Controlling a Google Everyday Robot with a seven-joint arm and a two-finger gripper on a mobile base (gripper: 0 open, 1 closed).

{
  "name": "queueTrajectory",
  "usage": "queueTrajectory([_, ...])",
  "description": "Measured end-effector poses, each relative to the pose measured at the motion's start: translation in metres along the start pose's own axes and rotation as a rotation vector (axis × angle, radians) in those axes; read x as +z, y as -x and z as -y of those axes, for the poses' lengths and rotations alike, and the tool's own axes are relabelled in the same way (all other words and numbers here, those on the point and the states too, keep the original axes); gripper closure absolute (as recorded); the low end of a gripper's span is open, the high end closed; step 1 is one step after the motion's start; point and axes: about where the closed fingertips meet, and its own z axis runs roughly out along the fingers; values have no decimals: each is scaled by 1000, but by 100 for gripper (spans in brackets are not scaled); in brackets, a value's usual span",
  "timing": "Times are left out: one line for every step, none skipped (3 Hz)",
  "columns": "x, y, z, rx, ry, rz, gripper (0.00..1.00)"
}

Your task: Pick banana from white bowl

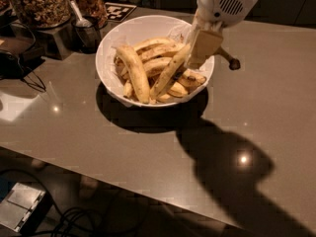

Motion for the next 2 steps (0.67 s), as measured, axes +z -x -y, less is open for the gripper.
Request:
queueTrajectory([-15, -2, 1, 1, 6, 63, 100])
queueTrajectory([-26, -7, -7, 7, 24, 138, 100])
